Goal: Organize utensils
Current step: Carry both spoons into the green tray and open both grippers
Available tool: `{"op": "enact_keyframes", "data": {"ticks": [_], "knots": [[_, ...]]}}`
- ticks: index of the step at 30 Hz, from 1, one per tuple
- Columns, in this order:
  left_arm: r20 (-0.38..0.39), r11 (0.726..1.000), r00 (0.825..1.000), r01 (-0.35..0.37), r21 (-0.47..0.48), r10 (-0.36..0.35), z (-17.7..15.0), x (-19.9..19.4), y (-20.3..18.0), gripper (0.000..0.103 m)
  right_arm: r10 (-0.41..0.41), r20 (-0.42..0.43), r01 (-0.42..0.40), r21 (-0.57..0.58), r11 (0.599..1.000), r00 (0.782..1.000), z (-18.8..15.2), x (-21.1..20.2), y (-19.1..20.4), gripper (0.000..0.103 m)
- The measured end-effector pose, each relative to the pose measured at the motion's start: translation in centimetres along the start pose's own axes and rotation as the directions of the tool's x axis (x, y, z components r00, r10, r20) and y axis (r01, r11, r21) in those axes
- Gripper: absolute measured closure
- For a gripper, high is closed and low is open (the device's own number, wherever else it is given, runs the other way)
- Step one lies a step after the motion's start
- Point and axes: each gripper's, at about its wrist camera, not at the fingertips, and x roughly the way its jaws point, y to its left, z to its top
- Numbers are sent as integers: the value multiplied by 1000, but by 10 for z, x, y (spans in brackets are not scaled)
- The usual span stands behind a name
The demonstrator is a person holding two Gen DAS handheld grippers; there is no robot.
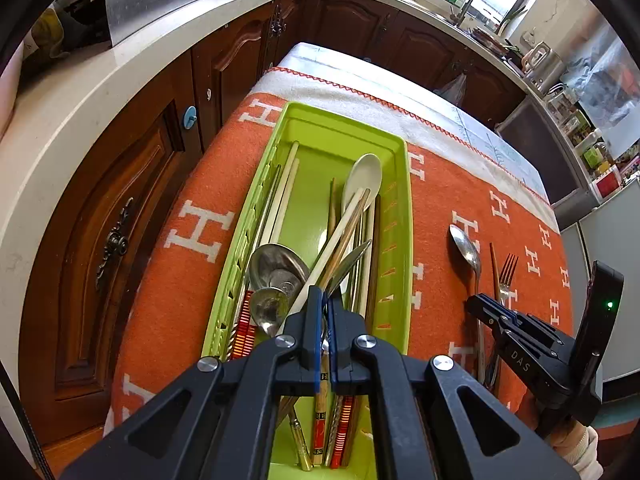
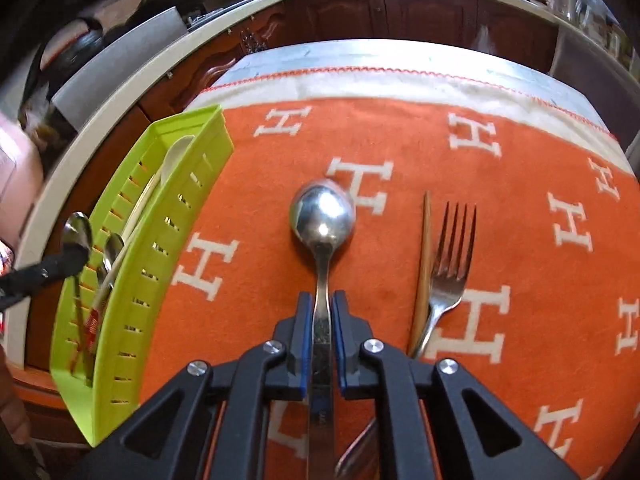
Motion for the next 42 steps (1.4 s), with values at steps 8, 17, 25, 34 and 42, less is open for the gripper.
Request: {"op": "enact_keyframes", "data": {"ticks": [8, 17, 25, 34, 42], "knots": [[17, 1000, 1000, 13, -8, -12, 5, -2, 5, 102, 8, -3, -8, 47, 999, 1000, -1, -2, -1, 94], [-15, 1000, 1000, -5, -6, 5, 7, 10, 9, 102, 43, 45, -46, 70, 996, 998, -7, -28, -3, 94], [-45, 999, 998, -38, -15, 37, 8, 27, 15, 88, 161, 108, -167, 57, 984, 981, 3, -68, 24, 94], [60, 993, 993, -107, 42, 104, 6, -5, 8, 60, 222, 78, -225, 34, 974, 972, 30, -57, 83, 94], [110, 987, 981, -160, 8, 158, 5, -25, 25, 58, 225, -22, -221, 127, 967, 974, 34, -15, 106, 94]]}}
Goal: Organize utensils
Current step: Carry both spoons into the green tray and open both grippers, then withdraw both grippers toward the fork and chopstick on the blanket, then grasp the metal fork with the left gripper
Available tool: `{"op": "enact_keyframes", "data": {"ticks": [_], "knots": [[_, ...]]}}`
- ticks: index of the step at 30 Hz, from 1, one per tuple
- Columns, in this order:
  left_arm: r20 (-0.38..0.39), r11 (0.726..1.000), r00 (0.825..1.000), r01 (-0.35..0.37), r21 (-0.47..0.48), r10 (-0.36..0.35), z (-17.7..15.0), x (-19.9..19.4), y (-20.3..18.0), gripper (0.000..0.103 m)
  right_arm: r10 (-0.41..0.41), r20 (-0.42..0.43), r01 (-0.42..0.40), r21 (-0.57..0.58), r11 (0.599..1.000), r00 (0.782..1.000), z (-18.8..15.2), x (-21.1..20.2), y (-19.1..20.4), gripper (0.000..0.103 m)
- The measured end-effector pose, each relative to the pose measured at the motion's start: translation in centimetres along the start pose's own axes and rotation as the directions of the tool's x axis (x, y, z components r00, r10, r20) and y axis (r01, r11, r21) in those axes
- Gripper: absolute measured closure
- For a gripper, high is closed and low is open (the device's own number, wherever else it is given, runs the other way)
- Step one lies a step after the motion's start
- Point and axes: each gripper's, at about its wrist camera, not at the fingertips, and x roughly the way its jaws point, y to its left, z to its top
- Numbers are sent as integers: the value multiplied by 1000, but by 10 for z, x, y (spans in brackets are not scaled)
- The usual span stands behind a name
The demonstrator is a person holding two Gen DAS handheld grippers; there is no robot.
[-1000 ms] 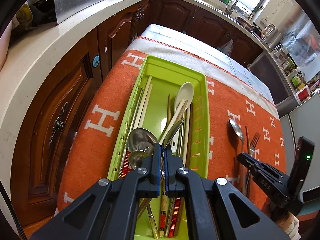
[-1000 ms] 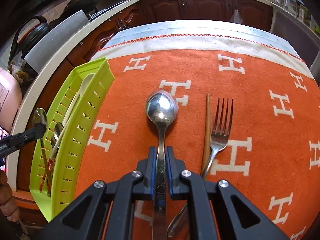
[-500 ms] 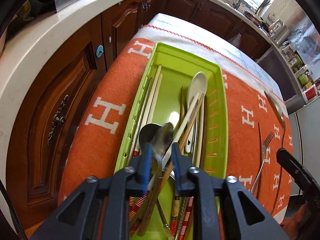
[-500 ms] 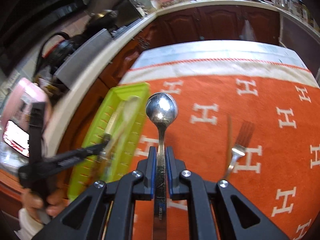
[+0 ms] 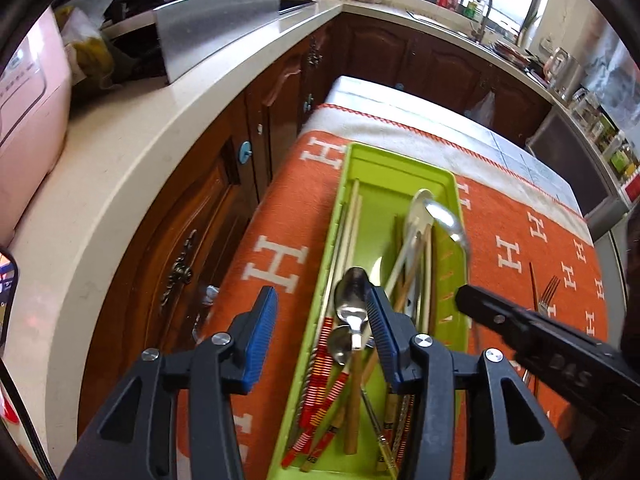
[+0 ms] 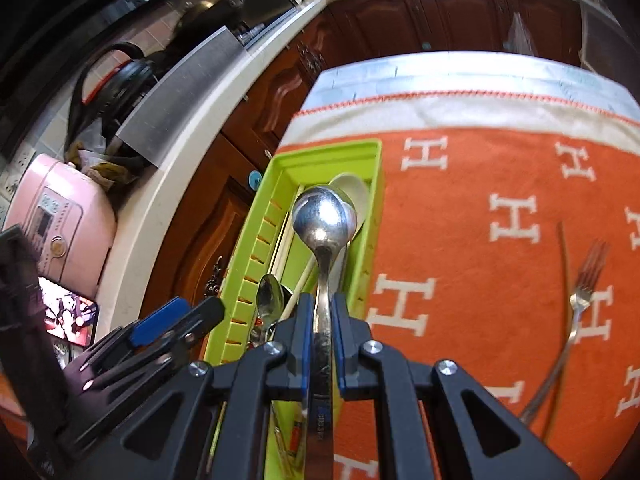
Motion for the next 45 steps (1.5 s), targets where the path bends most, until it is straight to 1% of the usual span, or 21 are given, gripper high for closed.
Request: {"op": "enact_keyframes", "data": {"ticks": [2, 3, 5, 7, 12, 15, 19, 21, 23, 25, 28, 30, 32, 35, 39, 42, 43, 44, 45], "knots": [[1, 1000, 1000, -9, -12, 9, 0, -1, 5, 58, 6, -17, -6, 5, 1000, 1000, -1, 10, 5, 93], [1, 1000, 1000, -10, -16, 10, 0, -2, 6, 58, 11, -36, -11, 6, 1000, 999, -2, 15, 7, 91], [2, 1000, 1000, -11, -21, 11, 0, -3, 10, 58, 29, -71, -28, 13, 1000, 997, -6, 21, 10, 90], [2, 1000, 1000, -14, -21, 14, -1, -3, 12, 58, 49, -70, -49, 6, 999, 996, -10, 21, 13, 90], [-3, 1000, 1000, -3, -13, 3, -3, -3, 11, 58, 30, -47, -33, -64, 997, 998, -18, 4, 15, 90], [-5, 1000, 1000, 7, 12, -7, -5, -4, 1, 57, 3, -31, -5, -77, 997, 1000, -22, -10, 3, 90], [-11, 998, 1000, 24, 49, -24, -9, -7, -17, 55, -29, -14, 28, -54, 998, 999, -29, -29, -27, 90], [-9, 996, 999, 37, 81, -36, -12, -10, -31, 52, -54, -1, 54, -41, 998, 999, -32, -39, -43, 90], [-5, 993, 999, 50, 108, -49, -17, -13, -43, 46, -80, 15, 80, -18, 997, 997, -35, -50, -61, 90], [-6, 988, 998, 62, 138, -62, -20, -14, -57, 45, -111, 43, 111, -4, 994, 993, -39, -63, -77, 90], [-15, 977, 996, 91, 192, -89, -26, -16, -83, 45, -157, 62, 158, -4, 987, 986, -44, -75, -94, 90], [-22, 965, 993, 117, 234, -115, -30, -18, -103, 45, -194, 72, 195, -4, 981, 978, -48, -82, -106, 90], [-23, 955, 992, 128, 266, -127, -32, -19, -118, 44, -221, 82, 222, 1, 975, 972, -52, -86, -116, 90], [-26, 941, 990, 138, 310, -137, -39, -18, -142, 41, -255, 75, 257, -7, 966, 964, -59, -85, -130, 90], [-45, 929, 990, 142, 342, -135, -45, -11, -164, 41, -269, 20, 269, -16, 963, 963, -64, -71, -143, 90], [-59, 928, 990, 144, 344, -131, -47, -6, -172, 41, -272, -1, 272, -16, 962, 962, -64, -62, -151, 90], [-67, 928, 989, 146, 343, -131, -48, -4, -174, 41, -272, 13, 273, -19, 962, 962, -64, -62, -151, 90], [-72, 929, 989, 147, 341, -130, -48, -3, -174, 41, -285, 3, 285, -24, 958, 959, -63, -60, -153, 91], [-81, 930, 988, 148, 338, -128, -48, 0, -176, 40, -286, 12, 286, -27, 958, 958, -62, -59, -154, 92]]}}
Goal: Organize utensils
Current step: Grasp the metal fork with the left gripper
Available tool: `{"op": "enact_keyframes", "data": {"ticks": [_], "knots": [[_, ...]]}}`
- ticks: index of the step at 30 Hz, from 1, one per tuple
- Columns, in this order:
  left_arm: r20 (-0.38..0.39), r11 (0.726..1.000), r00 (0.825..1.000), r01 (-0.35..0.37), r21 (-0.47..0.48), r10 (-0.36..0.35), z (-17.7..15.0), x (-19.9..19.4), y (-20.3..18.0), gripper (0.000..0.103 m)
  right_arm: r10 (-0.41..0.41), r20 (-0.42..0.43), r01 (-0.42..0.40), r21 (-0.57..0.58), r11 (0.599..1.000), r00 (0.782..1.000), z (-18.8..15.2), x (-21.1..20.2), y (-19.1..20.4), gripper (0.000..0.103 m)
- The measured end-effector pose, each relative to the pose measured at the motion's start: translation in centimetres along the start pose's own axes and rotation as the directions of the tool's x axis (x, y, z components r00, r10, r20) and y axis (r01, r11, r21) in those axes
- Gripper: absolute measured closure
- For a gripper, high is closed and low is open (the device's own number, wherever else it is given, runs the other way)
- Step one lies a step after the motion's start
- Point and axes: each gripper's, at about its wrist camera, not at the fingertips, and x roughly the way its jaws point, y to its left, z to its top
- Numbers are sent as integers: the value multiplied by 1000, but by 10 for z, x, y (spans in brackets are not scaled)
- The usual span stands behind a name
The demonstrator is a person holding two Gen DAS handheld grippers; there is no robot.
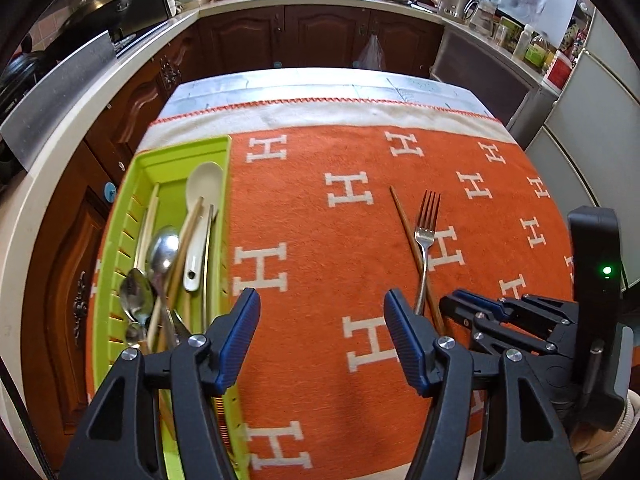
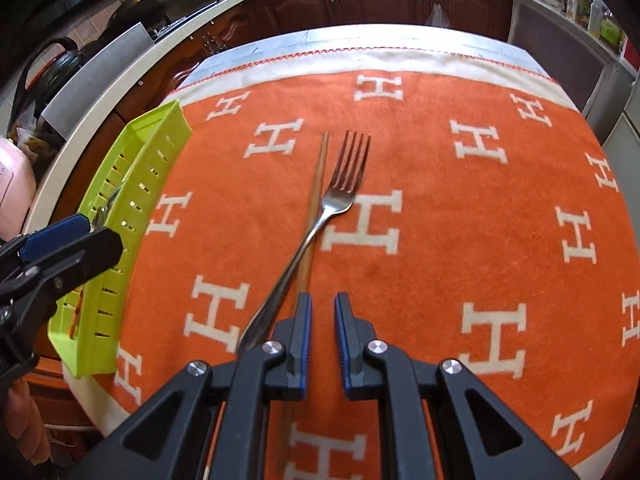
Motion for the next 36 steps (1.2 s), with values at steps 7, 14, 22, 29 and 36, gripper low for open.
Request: {"op": "enact_keyframes", "data": {"ticks": [7, 14, 22, 29, 36], "knots": [[-35, 999, 999, 32, -11, -32, 2, 18, -7, 40, -27, 44, 28, -39, 999, 999, 4, 3, -2, 103], [-77, 989, 987, 134, -55, -138, 4, 42, -12, 40, 37, 58, -41, 76, 996, 998, 6, 0, -29, 103], [-111, 978, 972, 200, -52, -205, 11, 67, -35, 40, 106, 76, -118, 174, 978, 991, -1, -3, -56, 103], [-143, 984, 974, 176, 4, -174, 10, 85, -54, 63, 153, 73, -164, 194, 967, 986, -3, -3, -64, 103], [-135, 975, 971, 208, 79, -196, 2, 77, -60, 95, 155, 76, -167, 190, 968, 985, -5, -5, -65, 103]]}}
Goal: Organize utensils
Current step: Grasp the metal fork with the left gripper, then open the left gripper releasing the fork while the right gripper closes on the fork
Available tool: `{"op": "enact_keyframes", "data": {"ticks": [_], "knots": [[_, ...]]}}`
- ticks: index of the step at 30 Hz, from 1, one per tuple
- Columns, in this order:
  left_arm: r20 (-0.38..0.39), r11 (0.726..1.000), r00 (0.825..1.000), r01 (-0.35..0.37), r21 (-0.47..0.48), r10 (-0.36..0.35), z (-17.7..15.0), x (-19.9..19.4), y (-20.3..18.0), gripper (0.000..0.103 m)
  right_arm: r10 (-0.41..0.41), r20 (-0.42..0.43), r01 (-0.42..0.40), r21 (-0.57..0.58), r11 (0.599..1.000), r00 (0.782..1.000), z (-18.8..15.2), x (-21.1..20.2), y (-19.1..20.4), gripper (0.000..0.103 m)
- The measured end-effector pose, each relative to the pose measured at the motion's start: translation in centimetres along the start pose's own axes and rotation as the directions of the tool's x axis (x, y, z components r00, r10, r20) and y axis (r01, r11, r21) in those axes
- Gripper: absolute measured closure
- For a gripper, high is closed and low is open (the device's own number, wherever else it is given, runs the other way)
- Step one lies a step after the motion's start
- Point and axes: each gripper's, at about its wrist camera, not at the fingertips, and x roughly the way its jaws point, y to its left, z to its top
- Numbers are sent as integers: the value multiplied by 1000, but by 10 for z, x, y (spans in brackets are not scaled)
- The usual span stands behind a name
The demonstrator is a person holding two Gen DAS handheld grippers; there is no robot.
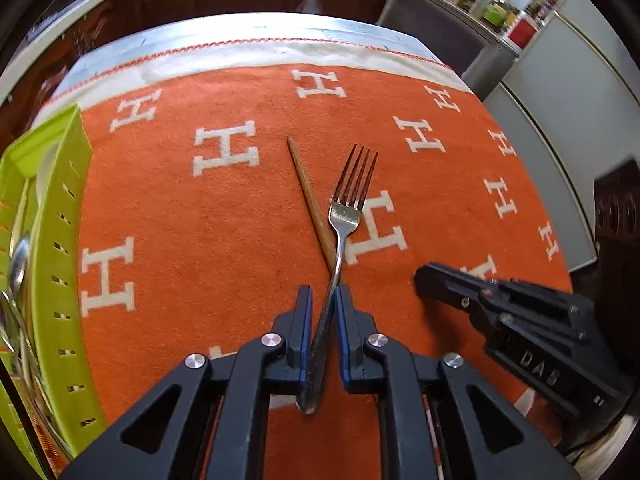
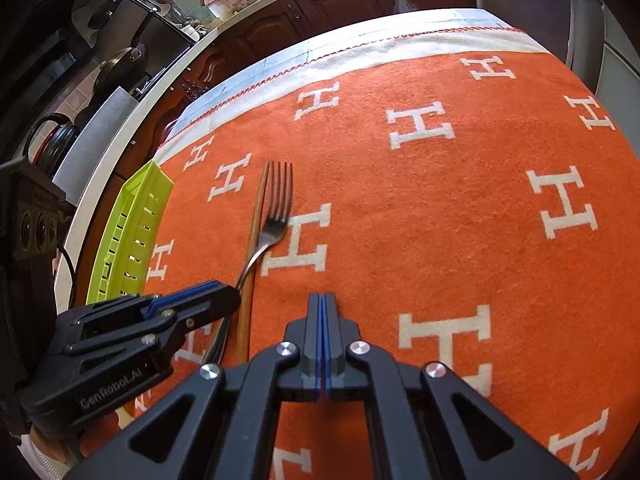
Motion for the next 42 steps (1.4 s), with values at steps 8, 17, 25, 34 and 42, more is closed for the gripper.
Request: {"op": "enact_keyframes", "data": {"ticks": [8, 17, 25, 34, 42], "knots": [[5, 986, 995, -104, 132, 105, 0, 5, -12, 90, -3, 0, 3, -3, 1000, 1000, 0, 0, 0, 103], [6, 981, 992, -128, 143, 129, 24, 15, -19, 92, 1, -1, -1, 4, 1000, 1000, 0, 1, -1, 103], [79, 998, 995, -62, 13, 61, 19, 0, -1, 99, 17, -24, -16, 15, 1000, 1000, 1, 1, -1, 103], [171, 998, 983, -68, -14, 69, 9, -41, 18, 99, 83, -67, -84, -11, 996, 994, 12, 11, 23, 100], [98, 999, 995, -24, -35, 27, -7, -35, 30, 100, 79, -97, -85, -56, 995, 992, 13, 19, 44, 100]]}}
